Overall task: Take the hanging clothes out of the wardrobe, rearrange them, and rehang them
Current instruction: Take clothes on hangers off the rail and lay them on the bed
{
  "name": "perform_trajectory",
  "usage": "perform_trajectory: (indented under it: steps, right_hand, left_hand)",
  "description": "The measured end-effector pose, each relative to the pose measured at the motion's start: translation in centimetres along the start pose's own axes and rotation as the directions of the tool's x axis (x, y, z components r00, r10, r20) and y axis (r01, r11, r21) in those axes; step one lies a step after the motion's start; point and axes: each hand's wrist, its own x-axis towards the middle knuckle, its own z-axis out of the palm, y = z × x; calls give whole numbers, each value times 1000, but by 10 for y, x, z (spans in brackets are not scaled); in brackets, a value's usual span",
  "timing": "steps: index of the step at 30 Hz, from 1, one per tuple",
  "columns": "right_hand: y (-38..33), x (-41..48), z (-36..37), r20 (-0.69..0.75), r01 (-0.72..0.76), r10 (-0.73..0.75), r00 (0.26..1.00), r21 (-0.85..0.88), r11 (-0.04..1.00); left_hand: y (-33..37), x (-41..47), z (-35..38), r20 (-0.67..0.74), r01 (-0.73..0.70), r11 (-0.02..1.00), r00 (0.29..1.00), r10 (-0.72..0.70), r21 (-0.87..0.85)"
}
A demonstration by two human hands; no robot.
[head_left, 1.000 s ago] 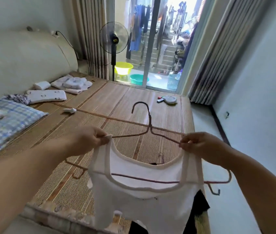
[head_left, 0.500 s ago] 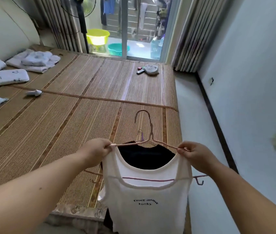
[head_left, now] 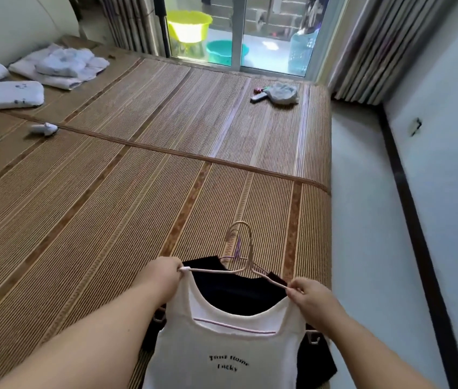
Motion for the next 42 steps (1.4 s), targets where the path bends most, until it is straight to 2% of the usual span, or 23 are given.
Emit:
perform_trajectory:
  steps: [3, 6, 9, 11, 14, 16, 18, 20, 21, 23, 25, 28, 31, 36, 42]
  right_hand:
    - [18, 45, 26, 42, -13, 12, 999, 15, 1000]
    - [32, 79, 46, 59, -58, 54, 997, 56, 997]
    - [45, 97, 64, -7, -28, 28, 1000, 2, 1000]
    - [46, 94, 72, -39, -17, 15, 999, -59, 998]
    - [32, 71, 76, 39, 75, -69, 997, -190, 979]
    - [3, 61, 75, 83, 200, -185, 979, -251, 947]
    - [-24, 48, 74, 104, 293, -274, 956, -272, 917]
    - [-98, 9, 65, 156, 473, -446, 881, -328, 818]
    - [-110, 6, 69, 172, 533, -505, 846, -334, 777]
    - [-153, -9, 69, 236, 615, -568, 788, -287, 734]
    - [-219, -33, 70, 262, 733, -687, 677, -327, 597]
    - [-306, -83, 75, 313, 830, -773, 551, -304, 469]
    - [-387, -137, 92, 331, 904, -857, 395, -307, 299]
    - [-518, -264, 145, 350, 978, -933, 89, -209, 15]
    - [-636, -429, 217, 301, 967, -925, -233, -31, -253]
  left_hand:
    - [-4, 40, 29, 53, 37, 999, 998, -37, 2]
    - [-5, 72, 49, 67, 45, 997, 997, -41, -69]
    - [-4, 84, 66, 33, 49, 990, 998, -45, -129]
    - [-3, 75, 74, 62, 53, 990, 997, -45, -133]
    - [-6, 35, 82, 156, 59, 989, 987, -37, -136]
    - [-12, 15, 73, 161, 55, 984, 987, -28, -168]
    - [-8, -4, 72, 168, 40, 991, 986, -18, -131]
    - [-28, -55, 28, 78, 14, 994, 997, -6, -106]
    - [-26, -61, 28, 56, -8, 996, 998, 13, -87]
    - [-32, -78, 9, 8, -5, 995, 1000, 6, -98]
    - [-54, -114, -39, -109, -3, 996, 994, -6, -88]
    - [-101, -177, -95, -286, 44, 996, 956, -65, -81]
    - [-160, -250, -147, -414, 123, 989, 899, -145, -80]
    - [-264, -401, -212, -638, 298, 952, 721, -269, -64]
    - [-350, -572, -250, -823, 550, 819, 384, -419, -160]
